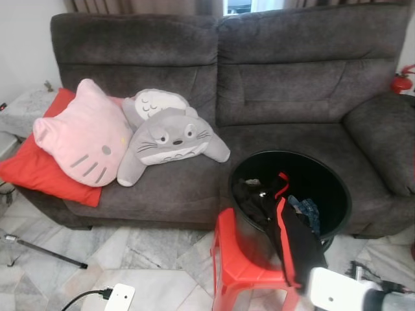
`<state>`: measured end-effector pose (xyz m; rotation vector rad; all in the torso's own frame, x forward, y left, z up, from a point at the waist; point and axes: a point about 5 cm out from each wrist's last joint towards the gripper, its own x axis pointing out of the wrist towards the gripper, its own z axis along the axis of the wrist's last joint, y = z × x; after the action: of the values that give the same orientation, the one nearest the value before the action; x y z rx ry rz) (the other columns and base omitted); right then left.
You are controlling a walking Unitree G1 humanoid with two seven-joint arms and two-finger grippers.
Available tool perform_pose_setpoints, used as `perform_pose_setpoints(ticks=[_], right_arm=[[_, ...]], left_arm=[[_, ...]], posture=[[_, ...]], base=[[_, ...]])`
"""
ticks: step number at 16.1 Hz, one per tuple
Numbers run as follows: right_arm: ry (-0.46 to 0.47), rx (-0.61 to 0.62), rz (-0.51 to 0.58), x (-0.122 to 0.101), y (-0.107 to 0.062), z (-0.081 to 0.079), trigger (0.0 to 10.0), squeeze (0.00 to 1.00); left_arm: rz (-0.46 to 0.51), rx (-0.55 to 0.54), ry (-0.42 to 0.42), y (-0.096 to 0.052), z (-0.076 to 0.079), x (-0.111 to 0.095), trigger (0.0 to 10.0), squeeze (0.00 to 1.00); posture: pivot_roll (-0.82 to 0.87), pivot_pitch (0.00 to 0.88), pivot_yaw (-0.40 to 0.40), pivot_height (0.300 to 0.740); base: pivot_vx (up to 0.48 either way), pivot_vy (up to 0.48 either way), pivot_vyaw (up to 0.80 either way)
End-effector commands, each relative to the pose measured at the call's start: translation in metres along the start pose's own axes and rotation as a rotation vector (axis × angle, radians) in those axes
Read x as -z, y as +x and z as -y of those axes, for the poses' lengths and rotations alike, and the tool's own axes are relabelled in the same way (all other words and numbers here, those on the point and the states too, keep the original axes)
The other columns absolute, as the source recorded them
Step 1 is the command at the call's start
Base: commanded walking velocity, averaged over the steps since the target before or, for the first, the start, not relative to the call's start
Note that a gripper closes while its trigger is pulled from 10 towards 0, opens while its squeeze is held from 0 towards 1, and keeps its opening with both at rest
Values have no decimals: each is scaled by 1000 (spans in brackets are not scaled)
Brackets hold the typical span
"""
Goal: Hang hanger
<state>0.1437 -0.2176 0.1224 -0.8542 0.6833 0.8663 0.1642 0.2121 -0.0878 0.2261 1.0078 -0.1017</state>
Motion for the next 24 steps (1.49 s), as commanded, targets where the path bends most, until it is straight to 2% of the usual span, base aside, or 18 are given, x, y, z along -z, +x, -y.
perform_pose_setpoints(ticks=[1, 3, 6, 8, 11, 13, 15, 17, 19, 21, 24], right_arm=[[-26, 8, -68, 8, -4, 2, 0, 0], [-21, -66, -154, 21, -6, -10, 0, 0], [-42, 3, -323, 47, -12, -3, 0, 0], [-42, 44, -389, 56, -14, 1, 0, 0], [-21, 353, -527, 70, -23, 36, 0, 0], [-10, 456, -533, 69, -21, 48, 0, 0], [-18, 496, -530, 67, -18, 52, 0, 0], [34, 490, -461, 58, -4, 49, 0, 0], [49, 470, -457, 57, 5, 42, 0, 0], [120, 484, -428, 56, 14, 38, 0, 0], [185, 522, -434, 57, 15, 33, 0, 0]], left_arm=[[-15, -1, 17, 0, -2, 1, 10000, 0], [-14, -4, 17, 0, -2, 1, 10000, 0], [-15, -7, 18, 0, -3, 1, 10000, 0], [-15, -8, 20, 0, -3, 1, 10000, 0], [-8, -15, 25, 0, -3, 1, 10000, 0], [-5, -19, 26, 0, -4, 1, 10000, 0], [-4, -22, 25, -1, -4, 1, 10000, 0], [-6, -24, 26, -1, -5, 2, 10000, 0], [-8, -23, 27, -1, -5, 2, 10000, 0], [-9, -23, 27, -1, -6, 2, 10000, 0], [-8, -19, 25, -1, -6, 2, 10000, 0]], posture=[[-250, 0, 89, 740], [-246, 0, 88, 740], [-246, 0, 89, 740], [-246, 0, 90, 740], [-246, 0, 90, 740], [-239, 0, 88, 740], [-235, 0, 87, 740], [-232, 0, 87, 740], [-229, 0, 86, 740], [-229, 0, 86, 740], [-231, 0, 87, 740]], base=[[0, 0, 0], [0, 0, 0], [0, 0, 0], [0, 0, 0], [0, 0, 0], [0, 0, 0], [0, 0, 0], [0, 0, 0], [0, 0, 0], [0, 0, 0], [0, 0, 0]])
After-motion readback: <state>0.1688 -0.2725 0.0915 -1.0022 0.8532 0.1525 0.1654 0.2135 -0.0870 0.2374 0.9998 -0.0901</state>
